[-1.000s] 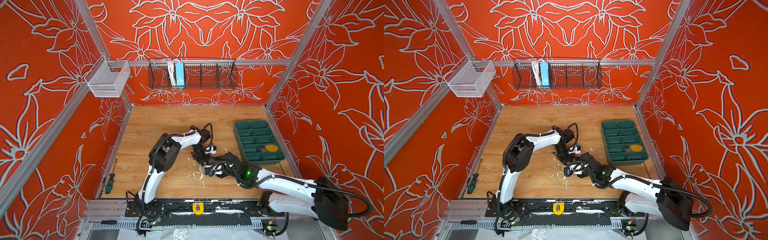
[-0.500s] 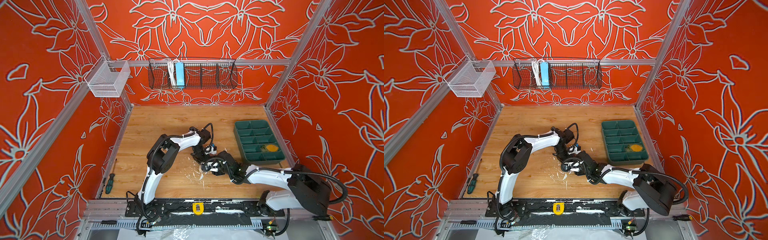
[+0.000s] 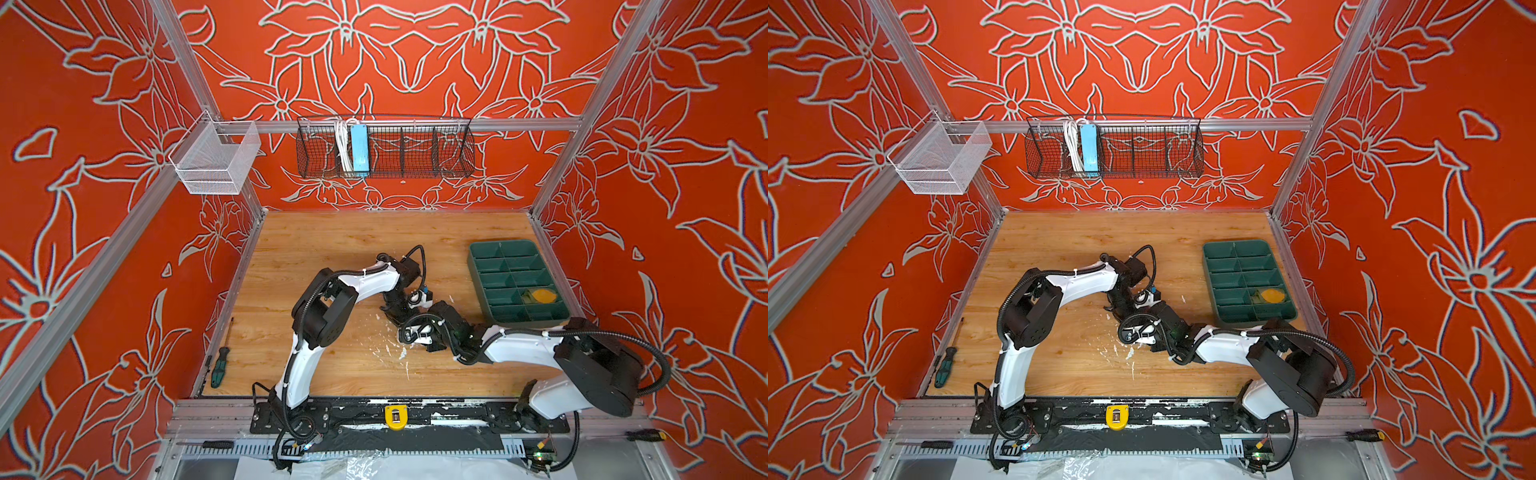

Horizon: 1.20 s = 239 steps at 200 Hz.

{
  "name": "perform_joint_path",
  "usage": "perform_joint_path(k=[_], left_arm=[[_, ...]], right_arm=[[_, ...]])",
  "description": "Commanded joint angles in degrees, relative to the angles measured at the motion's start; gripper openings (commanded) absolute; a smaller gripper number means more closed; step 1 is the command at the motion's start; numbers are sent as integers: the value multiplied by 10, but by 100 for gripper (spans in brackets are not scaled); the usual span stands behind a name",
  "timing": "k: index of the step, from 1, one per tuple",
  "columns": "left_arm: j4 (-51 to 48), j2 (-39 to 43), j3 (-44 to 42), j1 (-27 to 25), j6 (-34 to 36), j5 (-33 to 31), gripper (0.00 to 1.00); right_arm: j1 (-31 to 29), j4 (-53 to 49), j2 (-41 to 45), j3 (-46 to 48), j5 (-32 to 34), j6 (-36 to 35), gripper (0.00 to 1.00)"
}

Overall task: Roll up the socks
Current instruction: 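Press the toe with the right gripper while the left holds the roll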

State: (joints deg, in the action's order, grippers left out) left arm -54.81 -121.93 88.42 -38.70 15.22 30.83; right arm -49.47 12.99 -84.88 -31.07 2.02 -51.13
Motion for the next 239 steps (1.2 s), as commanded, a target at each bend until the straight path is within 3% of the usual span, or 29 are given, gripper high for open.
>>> perform_joint_path(k=[1,37,57,77,105,123,127,154,186,212,239], left_arm=[[18,14,-9,-7,22,-35,0],[33,50,-8,-9,12,-33,0],[53,77,-18,-15,5,-38,7],[77,106,-39,-19,3,-40,39],[114,148,-81,-20,15,-52,72],[113,164,-84,-20,26,-69,84],[114,168,-85,-20,26,-78,100],[146,230,-107,-10,39,-126,98],[260,377,-180,11,38,-278,97],[424,528,-289,28,62,-405,98],[464,622,-342,60,83,-403,98]], right_arm=[[3,-36,-26,-11,-11,-19,25],[-1,-56,-46,-22,-5,-28,0],[-1,-63,-50,-26,-7,-31,0],[-2,-70,-52,-27,-10,-34,0],[-2,-75,-53,-26,-8,-34,0],[-2,-78,-49,-26,-10,-30,0],[-2,-79,-48,-27,-10,-30,0],[-2,-102,-41,-35,-17,-19,0],[-2,-151,-30,-47,-32,-4,0],[-1,-173,-33,-57,-41,-3,0],[0,-182,-47,-74,-43,-8,0]])
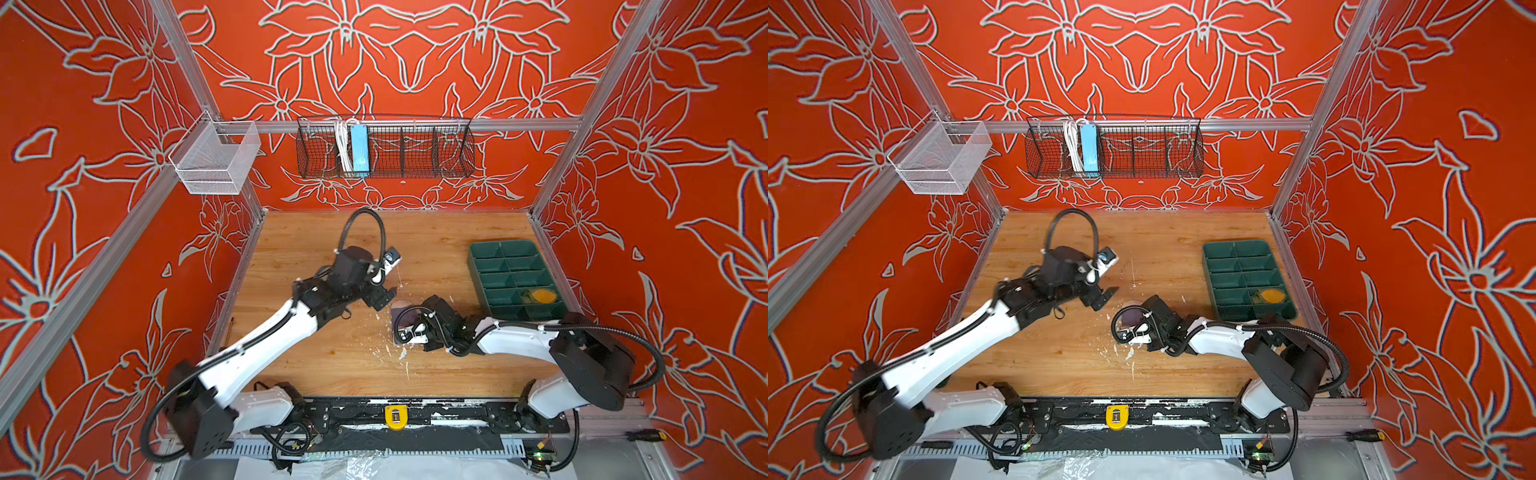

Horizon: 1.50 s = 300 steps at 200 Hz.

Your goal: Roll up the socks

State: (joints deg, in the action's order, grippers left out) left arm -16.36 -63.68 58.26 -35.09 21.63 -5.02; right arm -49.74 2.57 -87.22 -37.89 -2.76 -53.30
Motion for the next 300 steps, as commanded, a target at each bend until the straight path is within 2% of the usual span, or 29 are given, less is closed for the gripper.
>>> perform_joint_path(k=[1,11,27,37,61,74,94,119,140,171,201,234,271,300], left_arm=[[77,42,-40,25,20,-45,98],[52,56,-35,28,25,-38,98],[11,84,-40,28,57,24,98],[-12,109,-53,28,95,75,100],[-30,191,-110,28,185,154,93],[-27,243,-142,27,253,180,92],[-26,292,-171,22,330,193,92],[-58,273,-157,-14,373,159,91],[-37,230,-182,-79,433,80,92],[67,124,-232,-191,505,-54,92],[182,-3,-256,-257,498,-118,89],[272,-121,-242,-271,424,-146,82],[294,-234,-203,-261,382,-225,76],[312,-286,-197,-233,361,-205,71]], right_arm=[[2,-77,-23,-6,4,14,0],[2,-79,-26,-12,0,15,0],[3,-109,-29,-31,-24,15,0],[6,-155,-36,-55,-47,14,0],[34,-339,-85,-155,-133,39,0],[51,-427,-122,-207,-177,55,0],[62,-486,-162,-245,-207,73,0],[78,-515,-193,-271,-234,90,0],[90,-528,-212,-287,-243,91,0],[109,-557,-249,-322,-268,91,0],[125,-594,-283,-353,-285,83,0],[131,-591,-285,-354,-300,78,0],[134,-586,-277,-345,-303,72,0],[135,-581,-271,-340,-304,68,0]])
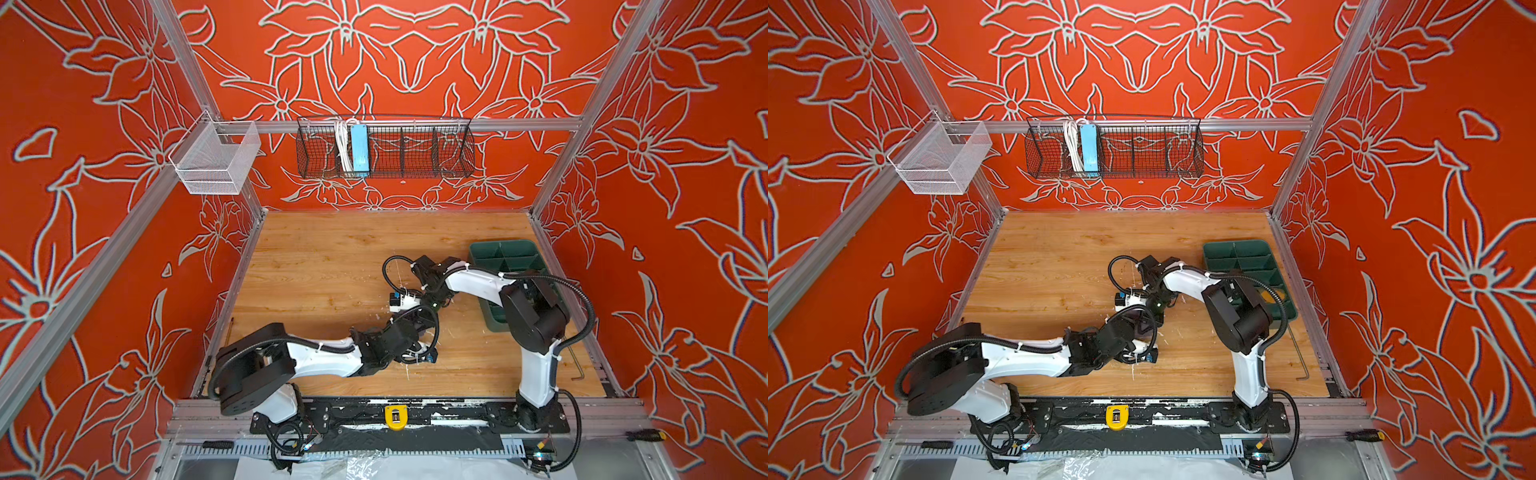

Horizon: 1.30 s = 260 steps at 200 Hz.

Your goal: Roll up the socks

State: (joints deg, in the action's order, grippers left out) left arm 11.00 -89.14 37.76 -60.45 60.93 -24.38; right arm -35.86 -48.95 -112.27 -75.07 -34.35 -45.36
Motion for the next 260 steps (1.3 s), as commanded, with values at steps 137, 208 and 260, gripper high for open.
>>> perform_joint_path(k=[137,208,260], left_arm=[[-125,-84,50,35,-90,35,5],[-217,-102,87,36,-127,34,6],[-525,-211,321,64,-258,129,11]], right_arm=[[0,97,146,144,170,47,98],[76,534,420,324,487,57,98],[130,532,546,272,622,331,98]])
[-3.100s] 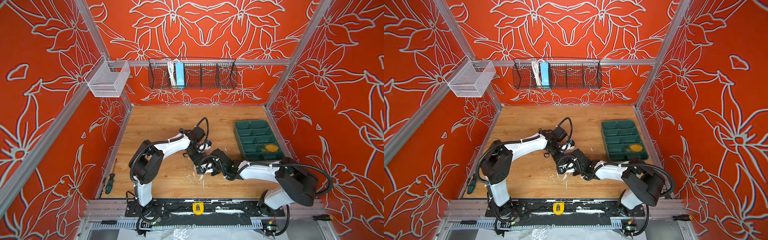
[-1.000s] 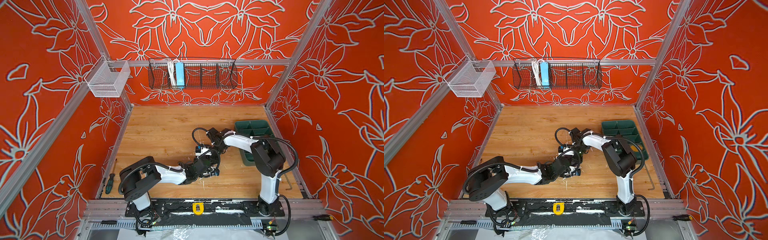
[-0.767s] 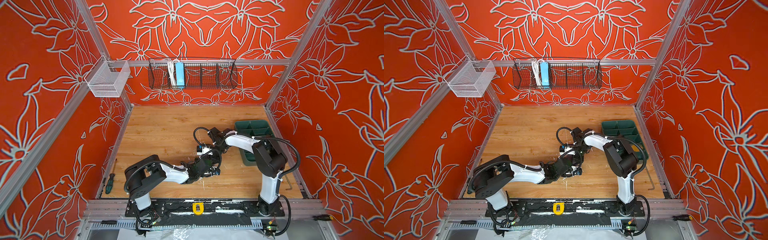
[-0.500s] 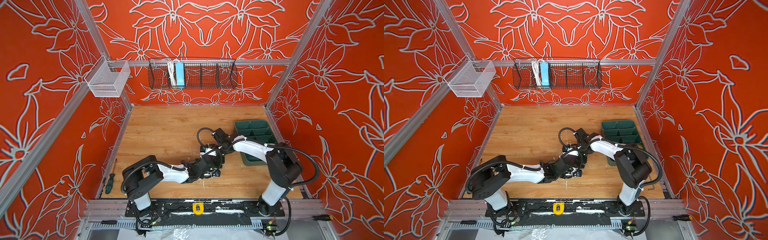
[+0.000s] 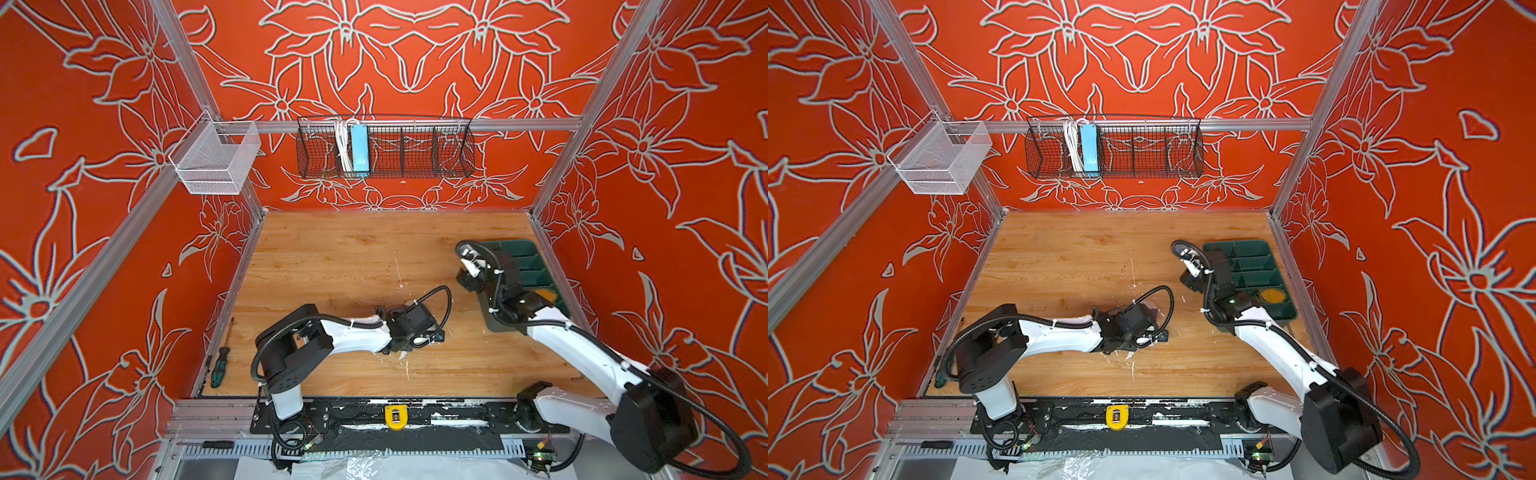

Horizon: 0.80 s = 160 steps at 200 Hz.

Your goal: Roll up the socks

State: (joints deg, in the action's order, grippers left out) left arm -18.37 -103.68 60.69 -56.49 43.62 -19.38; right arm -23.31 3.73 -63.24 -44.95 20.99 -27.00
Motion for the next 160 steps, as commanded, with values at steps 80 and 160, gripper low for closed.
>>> perform_joint_path(k=[80,160], left_arm=[[-471,-268,338,90,-172,308,15],[-484,-347,385,143,-192,438,15]], right_arm=[[-23,-216,274,66,-241,-86,81],[-278,-214,169,171,-81,-377,84]])
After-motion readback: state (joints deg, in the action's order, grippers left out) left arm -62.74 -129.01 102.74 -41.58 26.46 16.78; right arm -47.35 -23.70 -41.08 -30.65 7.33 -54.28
